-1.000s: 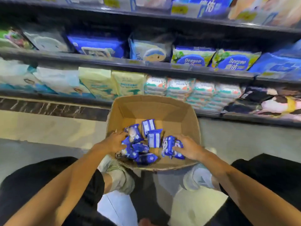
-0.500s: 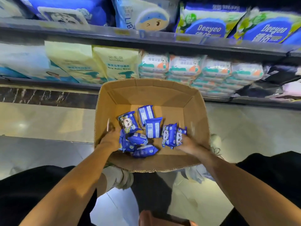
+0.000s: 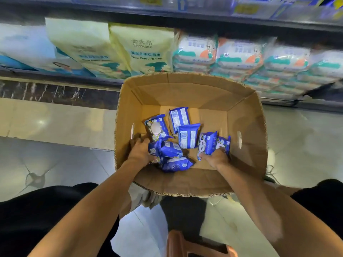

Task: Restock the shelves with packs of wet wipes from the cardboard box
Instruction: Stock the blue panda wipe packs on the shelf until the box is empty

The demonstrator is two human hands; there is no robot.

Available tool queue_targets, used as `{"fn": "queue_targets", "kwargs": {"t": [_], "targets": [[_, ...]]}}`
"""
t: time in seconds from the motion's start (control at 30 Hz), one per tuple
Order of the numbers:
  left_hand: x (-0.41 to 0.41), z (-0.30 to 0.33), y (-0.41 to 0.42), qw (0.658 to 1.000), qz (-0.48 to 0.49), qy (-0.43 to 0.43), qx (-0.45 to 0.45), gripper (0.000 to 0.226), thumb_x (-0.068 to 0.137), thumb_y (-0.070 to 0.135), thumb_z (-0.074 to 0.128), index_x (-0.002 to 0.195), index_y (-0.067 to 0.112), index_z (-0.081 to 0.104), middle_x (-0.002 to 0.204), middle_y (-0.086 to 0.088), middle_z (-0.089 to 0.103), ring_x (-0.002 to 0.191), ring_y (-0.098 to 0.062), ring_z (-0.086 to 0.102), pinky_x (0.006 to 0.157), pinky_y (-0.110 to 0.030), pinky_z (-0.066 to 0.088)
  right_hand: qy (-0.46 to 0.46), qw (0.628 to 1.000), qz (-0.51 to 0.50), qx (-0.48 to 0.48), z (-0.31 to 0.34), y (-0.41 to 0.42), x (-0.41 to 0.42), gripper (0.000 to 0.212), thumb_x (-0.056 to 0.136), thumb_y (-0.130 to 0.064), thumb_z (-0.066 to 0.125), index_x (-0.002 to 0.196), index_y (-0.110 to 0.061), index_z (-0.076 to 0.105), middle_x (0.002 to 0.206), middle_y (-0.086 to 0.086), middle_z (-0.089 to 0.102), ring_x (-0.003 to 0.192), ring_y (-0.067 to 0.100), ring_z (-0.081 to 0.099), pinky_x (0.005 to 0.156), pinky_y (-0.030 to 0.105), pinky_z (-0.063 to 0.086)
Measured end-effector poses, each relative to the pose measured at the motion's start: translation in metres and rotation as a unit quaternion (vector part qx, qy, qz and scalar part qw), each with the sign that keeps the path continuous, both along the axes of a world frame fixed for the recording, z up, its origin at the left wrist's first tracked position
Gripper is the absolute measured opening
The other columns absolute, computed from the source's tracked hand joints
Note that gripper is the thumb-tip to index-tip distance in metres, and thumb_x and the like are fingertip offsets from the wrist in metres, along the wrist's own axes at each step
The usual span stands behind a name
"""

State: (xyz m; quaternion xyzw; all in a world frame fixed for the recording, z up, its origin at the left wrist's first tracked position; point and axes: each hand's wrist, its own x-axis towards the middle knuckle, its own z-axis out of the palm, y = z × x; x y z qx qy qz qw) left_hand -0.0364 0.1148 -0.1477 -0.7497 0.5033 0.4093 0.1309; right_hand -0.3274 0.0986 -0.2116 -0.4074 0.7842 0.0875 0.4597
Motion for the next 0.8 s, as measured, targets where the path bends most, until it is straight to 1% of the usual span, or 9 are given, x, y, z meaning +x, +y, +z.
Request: {"fn": "queue_targets", "kwargs": {"t": [0.1,0.2,0.33,0.43,0.5,0.57,0.63,0.7,0.8], "targets": [[-0.007,-0.001,0.001,0.998,0.045,0.024,-0.046,0.066,0.080,0.029,0.083,0.136,0.011,0.052,0.148,-0.013,0.030,0.132,-0.032,0.044,0.111,-0.039,0.040,0.016,1.000,0.006,-0.019,-0.005,0.002,0.001,0.087,0.075,-0.055,0.077,0.136,-0.002,0.044,0.130,0.016,0.061,0.113,0.036,0.061,0.091,0.040,0.051],[-0.011,0.002,0.000,0.996,0.070,0.024,-0.056,0.062,0.078,0.027,0.084,0.131,0.011,0.056,0.153,-0.014,0.017,0.133,-0.032,0.043,0.112,-0.035,0.039,0.016,1.000,0.025,-0.003,-0.006,0.001,0.000,0.063,0.087,-0.046,0.070,0.128,-0.002,0.053,0.126,0.017,0.064,0.112,0.037,0.062,0.088,0.038,0.051],[-0.013,0.008,-0.003,0.987,0.139,0.033,-0.069,0.083,0.069,0.025,0.091,0.138,0.015,0.045,0.152,-0.016,0.014,0.135,-0.034,0.041,0.109,-0.037,0.042,0.004,1.000,0.000,-0.024,0.000,-0.005,-0.010,0.052,0.087,-0.040,0.070,0.124,-0.005,0.056,0.128,0.015,0.060,0.118,0.036,0.057,0.093,0.036,0.048],[-0.016,0.007,-0.007,0.975,0.199,0.075,-0.061,0.107,0.063,0.022,0.094,0.147,0.020,0.029,0.148,-0.018,0.032,0.132,-0.034,0.047,0.106,-0.042,0.046,0.015,0.999,0.015,-0.050,0.008,-0.005,-0.015,0.056,0.086,-0.040,0.071,0.128,-0.006,0.057,0.135,0.018,0.050,0.126,0.037,0.048,0.102,0.037,0.042],[-0.018,0.004,-0.011,0.967,0.230,0.098,-0.059,0.115,0.063,0.016,0.093,0.152,0.018,0.020,0.143,-0.016,0.045,0.131,-0.034,0.049,0.107,-0.046,0.045,-0.004,0.997,0.010,-0.080,0.013,-0.004,-0.016,0.050,0.083,-0.036,0.073,0.121,-0.006,0.061,0.128,0.018,0.060,0.116,0.035,0.058,0.094,0.034,0.048],[-0.018,-0.001,-0.011,0.972,0.219,0.071,-0.044,0.110,0.068,0.014,0.090,0.152,0.010,0.018,0.144,-0.016,0.044,0.135,-0.036,0.042,0.110,-0.047,0.042,-0.015,0.994,-0.002,-0.107,0.019,-0.004,-0.016,0.045,0.082,-0.027,0.076,0.118,-0.003,0.061,0.116,0.017,0.069,0.107,0.034,0.065,0.083,0.032,0.050],[-0.017,-0.005,-0.008,0.973,0.223,0.051,-0.032,0.098,0.067,0.018,0.092,0.144,0.004,0.033,0.142,-0.015,0.047,0.135,-0.034,0.043,0.108,-0.044,0.044,-0.028,0.990,-0.018,-0.134,0.028,-0.004,-0.014,0.042,0.082,-0.024,0.078,0.115,-0.003,0.062,0.108,0.016,0.071,0.101,0.033,0.067,0.073,0.027,0.045],[-0.015,-0.007,-0.002,0.964,0.253,0.081,-0.019,0.084,0.064,0.021,0.094,0.133,0.004,0.050,0.132,-0.013,0.058,0.125,-0.030,0.055,0.101,-0.040,0.049,-0.043,0.987,-0.032,-0.153,0.033,-0.005,-0.014,0.039,0.081,-0.027,0.079,0.110,-0.005,0.064,0.103,0.014,0.073,0.097,0.032,0.067,0.072,0.027,0.044],[-0.016,-0.006,0.005,0.957,0.269,0.106,-0.019,0.077,0.065,0.017,0.093,0.128,0.005,0.051,0.126,-0.011,0.062,0.117,-0.028,0.060,0.094,-0.037,0.051,-0.062,0.984,-0.049,-0.160,0.035,-0.002,-0.015,0.043,0.080,-0.027,0.081,0.112,-0.004,0.063,0.106,0.015,0.072,0.099,0.032,0.067,0.078,0.031,0.049]]}}
